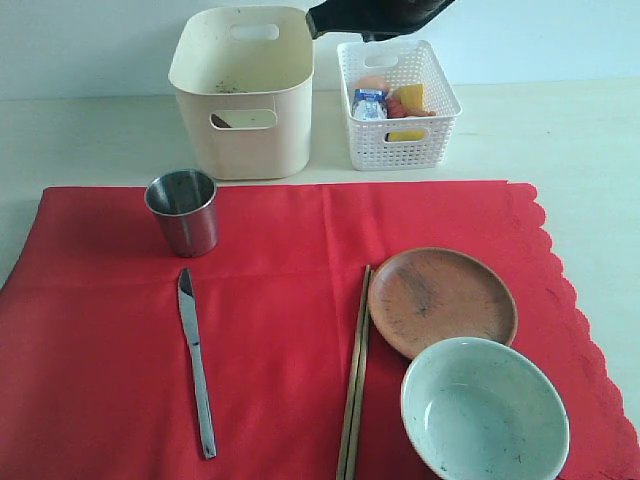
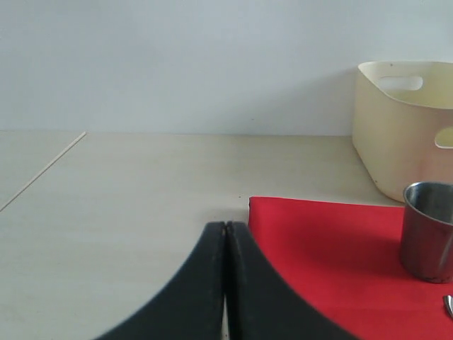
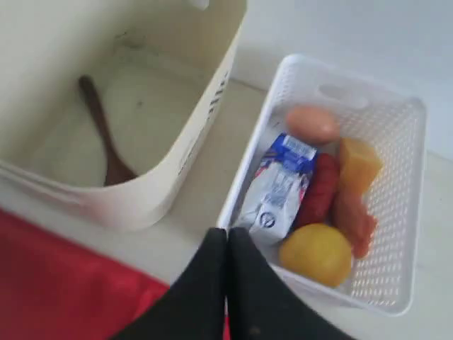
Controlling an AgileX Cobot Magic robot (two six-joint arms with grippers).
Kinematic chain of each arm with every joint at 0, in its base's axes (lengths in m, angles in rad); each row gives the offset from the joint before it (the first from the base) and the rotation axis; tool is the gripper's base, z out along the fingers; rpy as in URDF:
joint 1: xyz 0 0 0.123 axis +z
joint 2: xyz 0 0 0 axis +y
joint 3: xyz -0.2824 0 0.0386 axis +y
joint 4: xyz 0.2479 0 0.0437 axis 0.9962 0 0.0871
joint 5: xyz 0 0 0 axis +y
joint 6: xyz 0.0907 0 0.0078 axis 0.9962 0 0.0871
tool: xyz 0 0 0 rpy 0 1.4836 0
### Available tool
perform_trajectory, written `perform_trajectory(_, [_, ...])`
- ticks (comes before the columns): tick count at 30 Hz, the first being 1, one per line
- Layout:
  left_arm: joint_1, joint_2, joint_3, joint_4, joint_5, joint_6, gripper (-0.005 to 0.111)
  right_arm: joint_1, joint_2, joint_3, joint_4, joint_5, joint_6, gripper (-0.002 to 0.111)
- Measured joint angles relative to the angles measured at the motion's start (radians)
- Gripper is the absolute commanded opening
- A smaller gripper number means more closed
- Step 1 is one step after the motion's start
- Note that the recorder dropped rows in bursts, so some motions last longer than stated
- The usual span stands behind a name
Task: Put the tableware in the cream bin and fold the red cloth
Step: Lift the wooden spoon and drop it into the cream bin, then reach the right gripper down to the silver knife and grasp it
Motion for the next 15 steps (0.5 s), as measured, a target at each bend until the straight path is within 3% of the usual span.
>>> perform_trajectory(8, [0.000,0.000,0.000,0.000,0.000,0.000,0.000,0.023,-0.015,0.039,0.495,0.159,-0.456,0.000])
perform_trajectory(15, [0.000,0.000,0.000,0.000,0.000,0.000,0.000,0.150,-0.015,0.186,0.572,0.129,-0.550,0.000])
